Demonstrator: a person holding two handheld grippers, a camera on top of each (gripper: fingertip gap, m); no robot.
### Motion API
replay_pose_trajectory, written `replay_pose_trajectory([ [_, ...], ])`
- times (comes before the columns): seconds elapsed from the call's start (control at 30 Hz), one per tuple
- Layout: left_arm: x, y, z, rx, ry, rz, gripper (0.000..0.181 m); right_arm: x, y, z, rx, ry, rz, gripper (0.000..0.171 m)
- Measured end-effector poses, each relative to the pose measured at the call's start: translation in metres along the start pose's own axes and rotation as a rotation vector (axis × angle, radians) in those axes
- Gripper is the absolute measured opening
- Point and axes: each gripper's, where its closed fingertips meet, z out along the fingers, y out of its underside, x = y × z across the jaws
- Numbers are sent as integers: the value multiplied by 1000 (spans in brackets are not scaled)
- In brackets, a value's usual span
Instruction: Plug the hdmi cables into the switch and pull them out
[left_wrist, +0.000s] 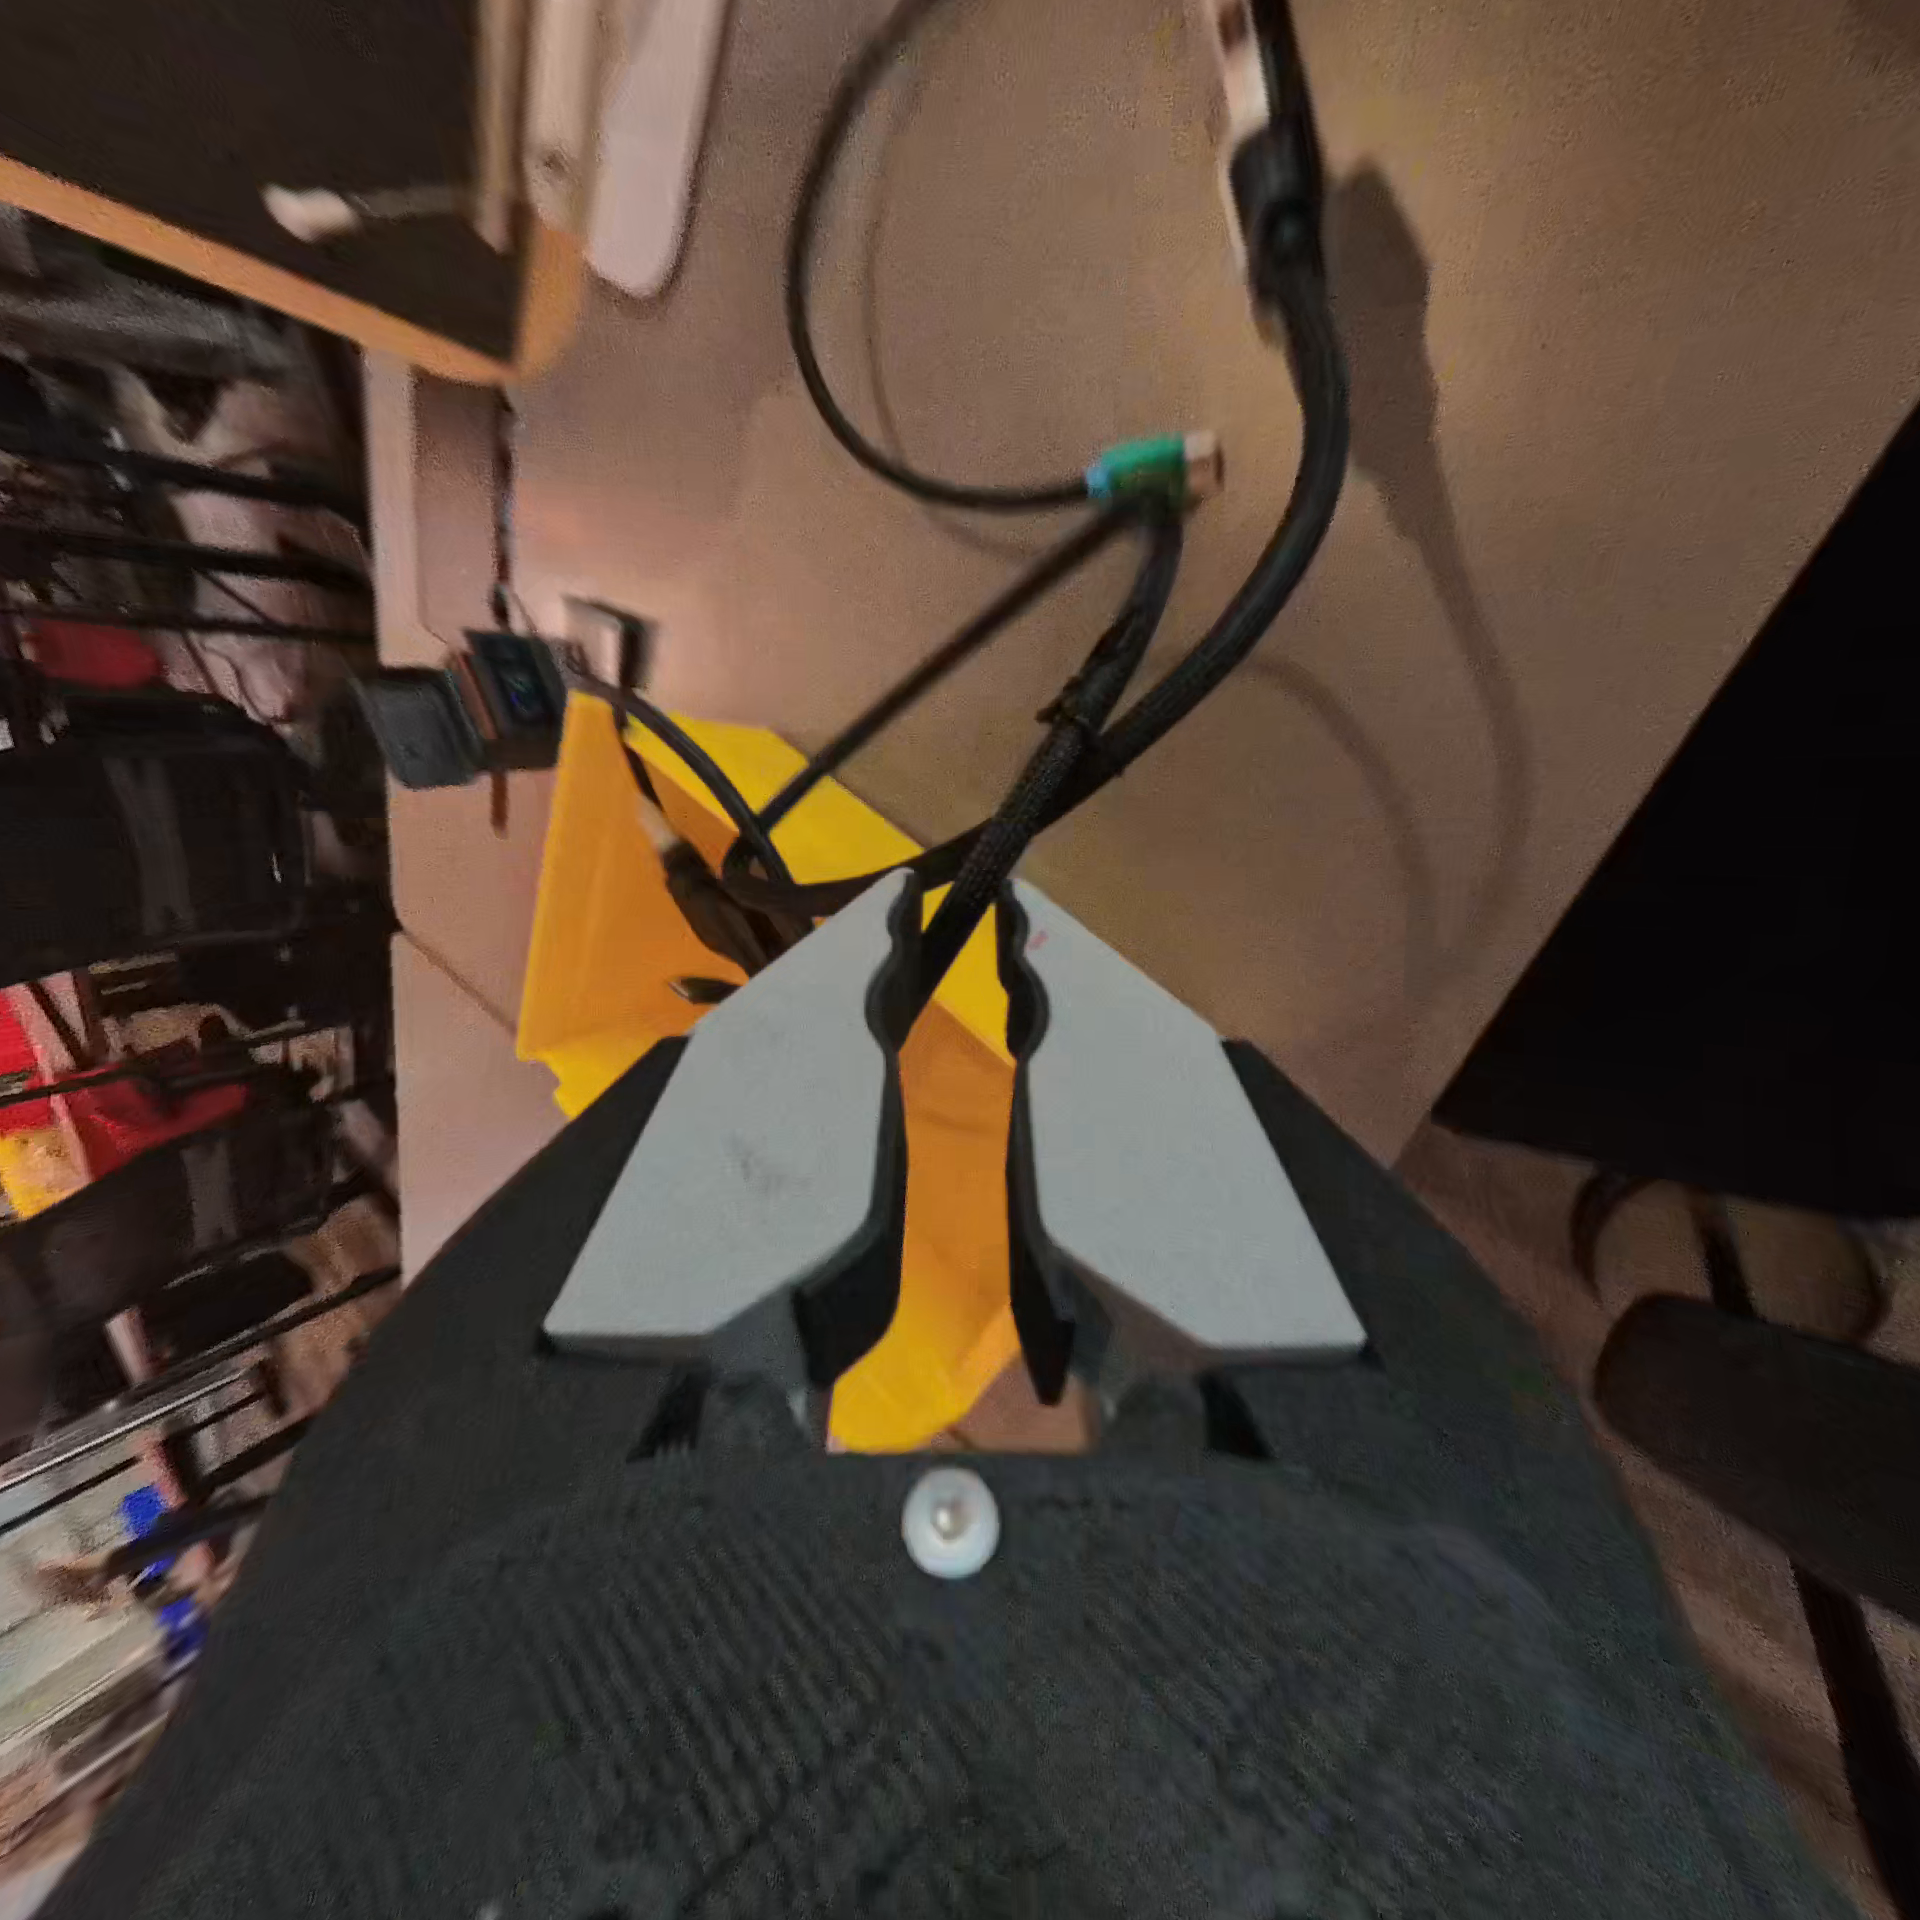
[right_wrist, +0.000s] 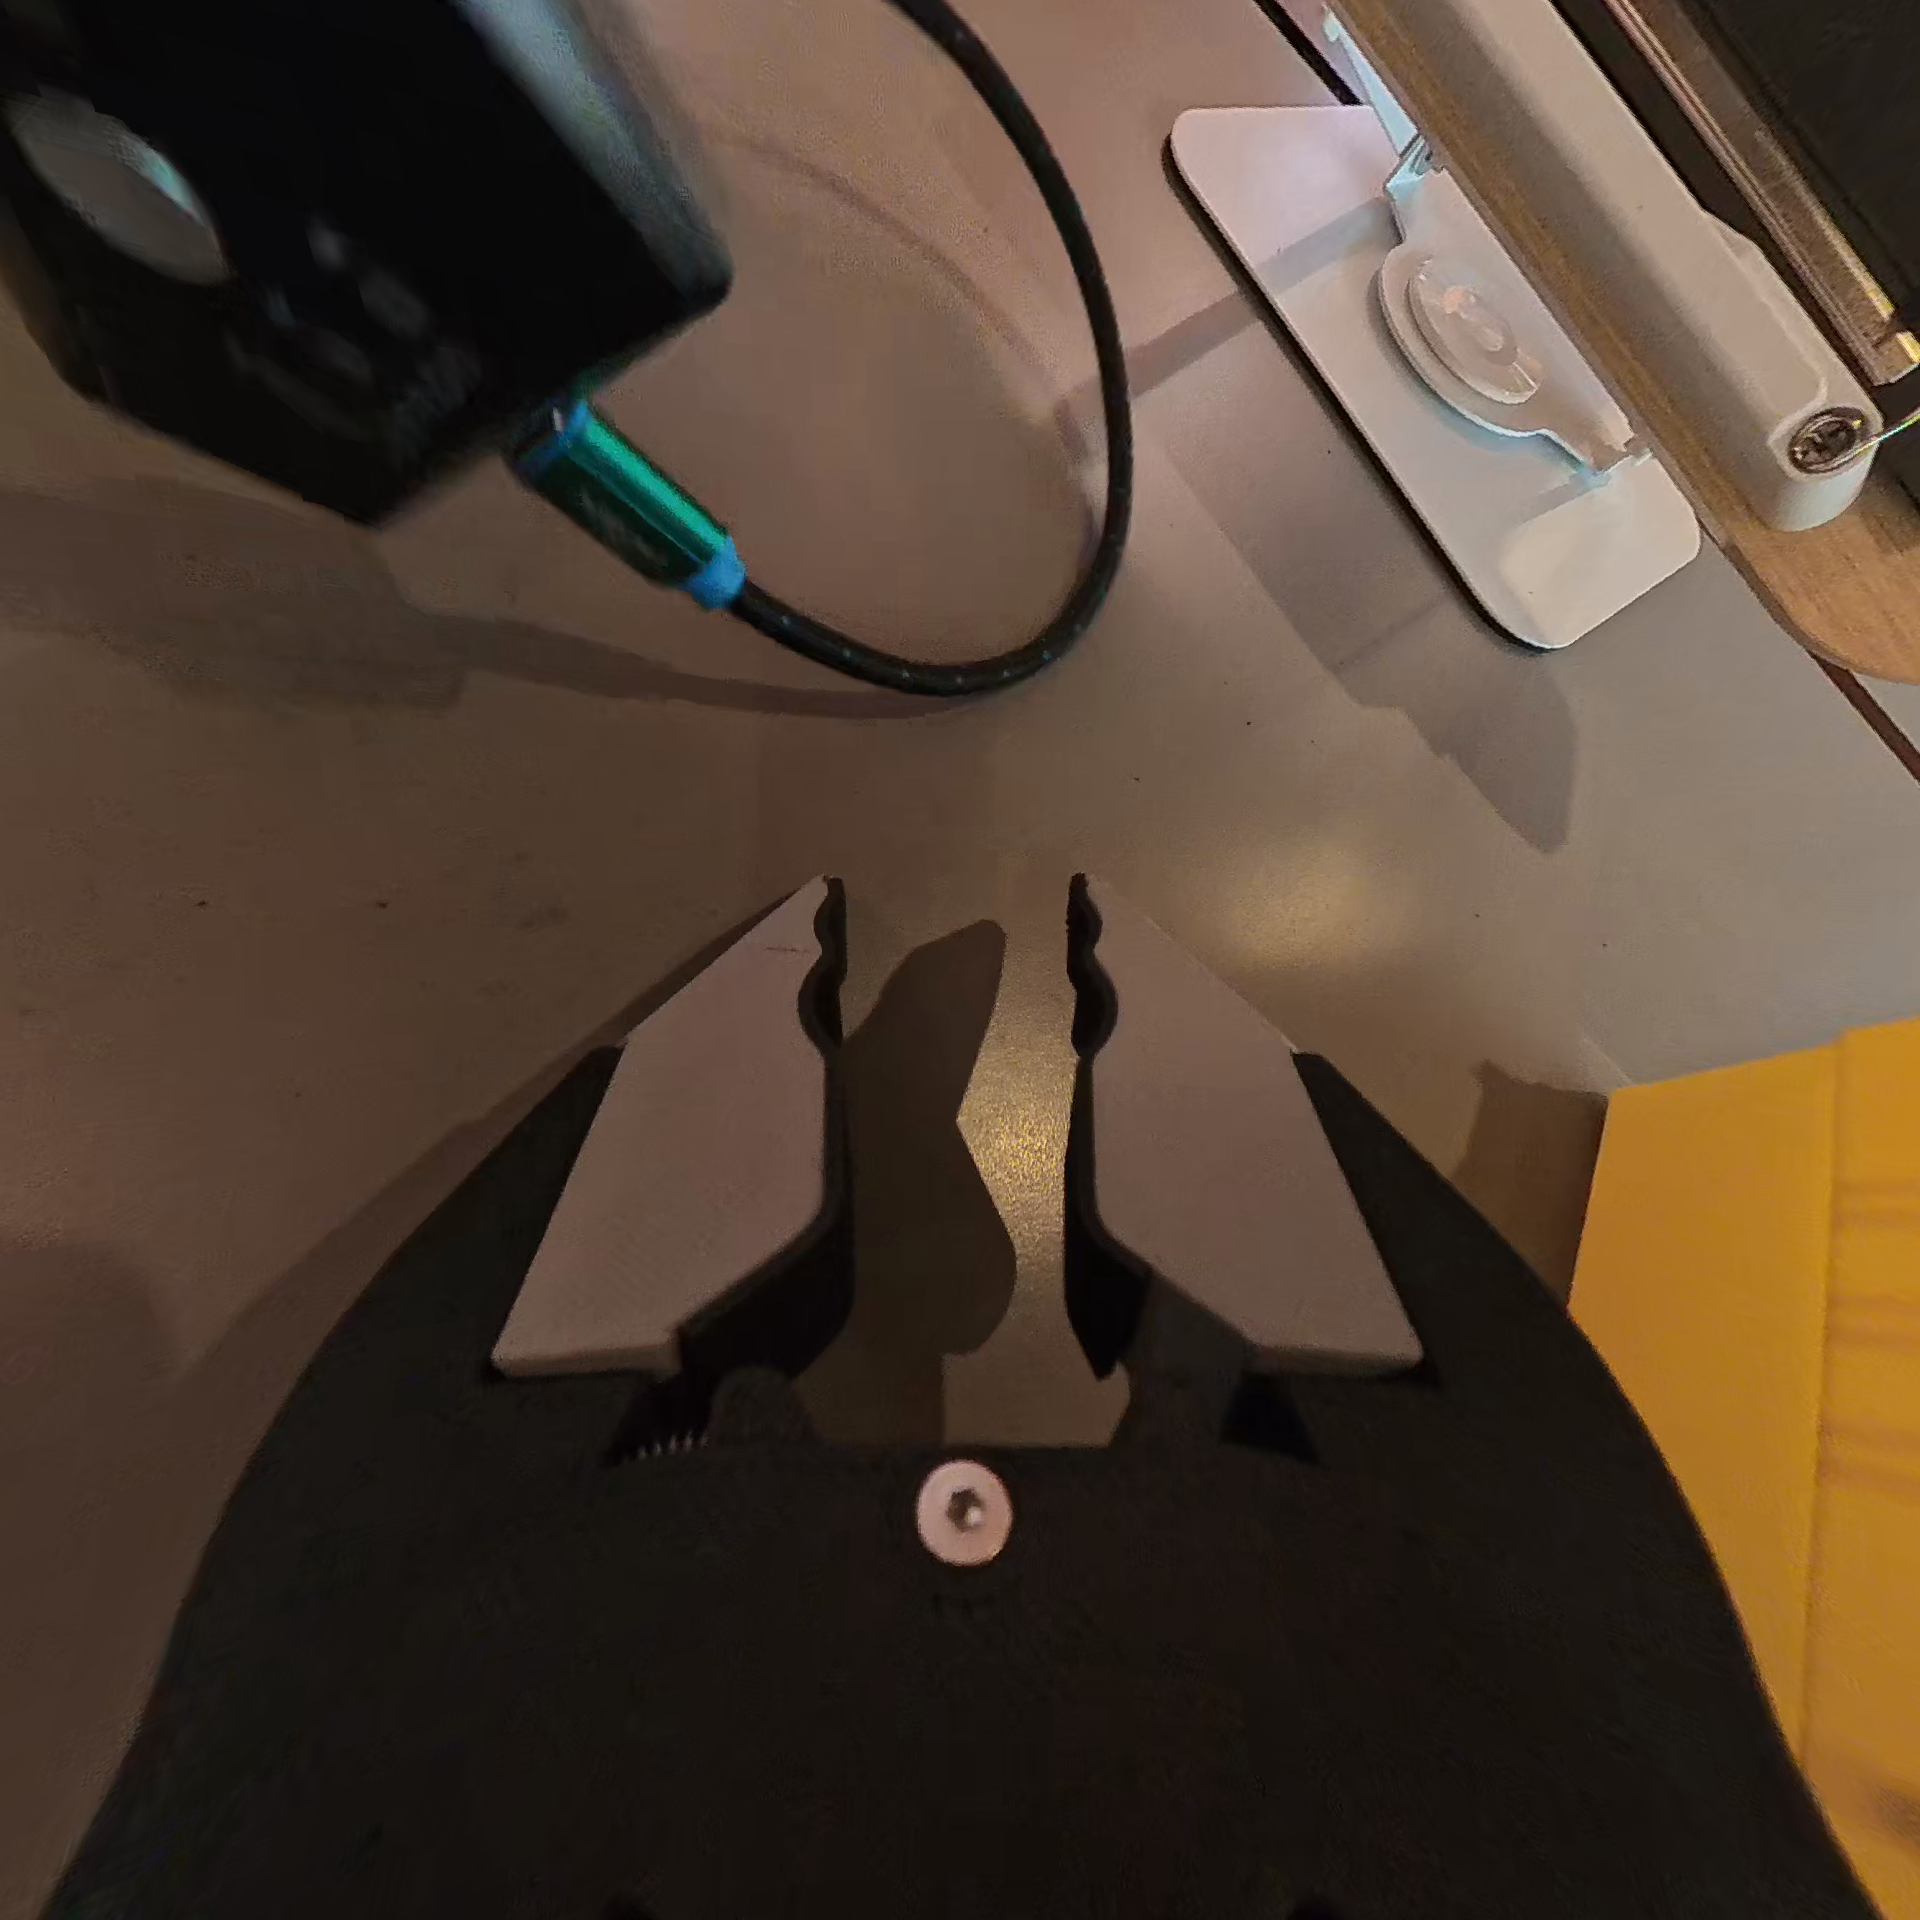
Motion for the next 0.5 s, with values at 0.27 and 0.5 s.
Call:
replay_pose_trajectory([
  [0.27,-85,-63,-45,233,-258,-63,6,2,-4,-3,35,-15,35,42],
  [0.5,3,-88,28,255,79,-28,7,-30,-40,-28,265,-224,22,55],
])
